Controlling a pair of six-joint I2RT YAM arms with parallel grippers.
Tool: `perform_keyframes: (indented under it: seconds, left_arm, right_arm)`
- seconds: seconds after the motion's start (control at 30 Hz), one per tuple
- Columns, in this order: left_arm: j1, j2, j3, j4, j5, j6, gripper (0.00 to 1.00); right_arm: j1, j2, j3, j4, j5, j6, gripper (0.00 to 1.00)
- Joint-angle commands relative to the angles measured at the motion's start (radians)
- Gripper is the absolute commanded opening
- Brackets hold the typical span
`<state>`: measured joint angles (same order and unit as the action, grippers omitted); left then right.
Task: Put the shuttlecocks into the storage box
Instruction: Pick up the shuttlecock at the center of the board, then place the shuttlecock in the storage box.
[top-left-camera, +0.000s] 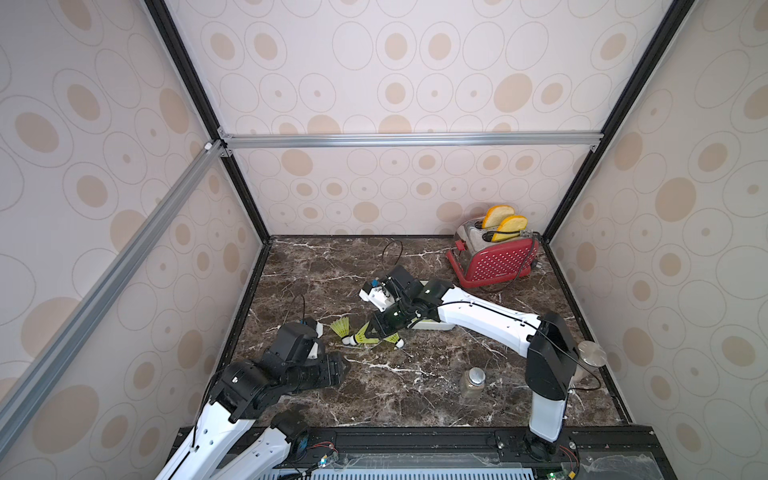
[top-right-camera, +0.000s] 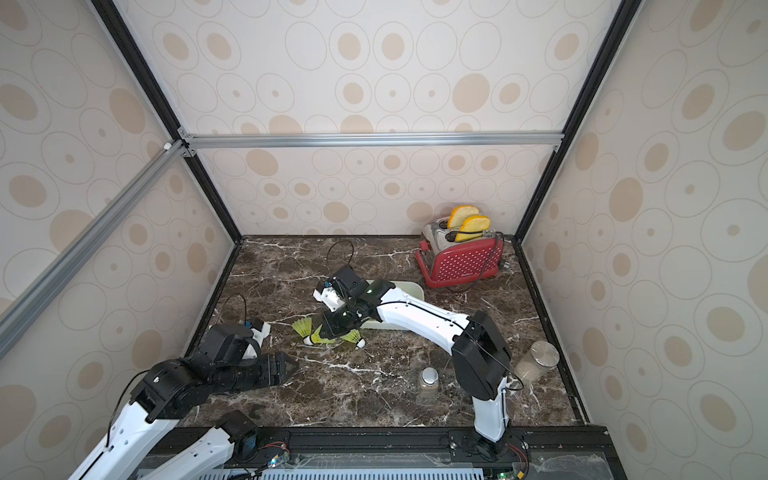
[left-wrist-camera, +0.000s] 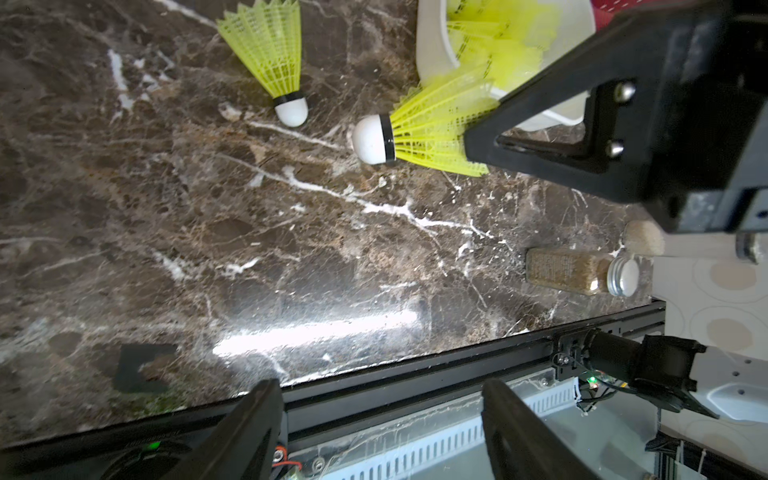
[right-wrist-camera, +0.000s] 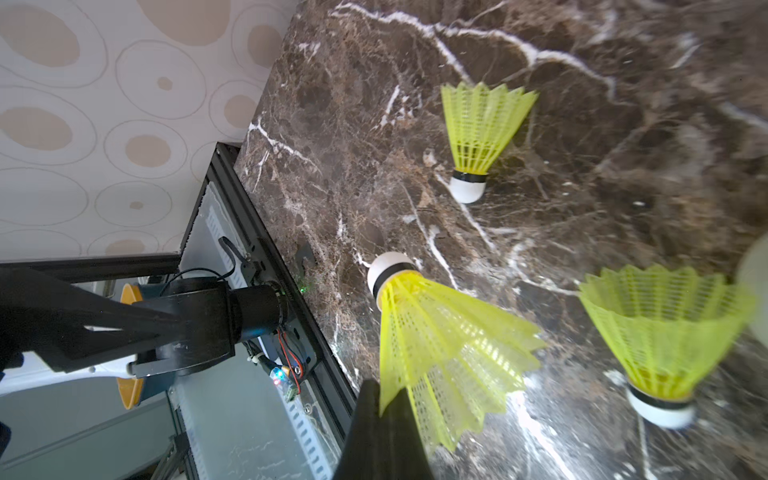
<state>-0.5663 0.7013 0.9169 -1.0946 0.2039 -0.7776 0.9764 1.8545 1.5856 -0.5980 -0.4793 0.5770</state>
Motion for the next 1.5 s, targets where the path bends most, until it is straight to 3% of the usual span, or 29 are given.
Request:
perform_keyframes:
  seconds: [0.0,0.33,0.7,1.1,1.47]
  left_arm:
    - [0.008,0.063,0.052,0.129,0.032,0.039,0.78]
    - [-0.001,0.288,0.122,0.354,0.113,0.041,0.78]
    - [-0.029,0.464,0.184,0.525,0.161,0.021,0.78]
    - [-0.065,0.608,0.233,0.618,0.210,0.011,0.78]
    - [-0.069,0.575,0.208,0.610,0.199,0.003,0.78]
  right_arm:
    - [-0.057,-0.061,-0.041,-0.047,0.049,-0.024,0.00]
    - [-0.287,-0.213,-0.147,-0.108,0.063,-0.069,0.00]
    - [-0.506,-0.284,-0.267,-0.125,0.043,-0.093,0.00]
    - [-0.551,-0.251,-0.353,-0.068,0.031,-0.101,0.00]
    - [-0.553,-0.144,-0.293,-0.055,-0.001,-0.111,0.00]
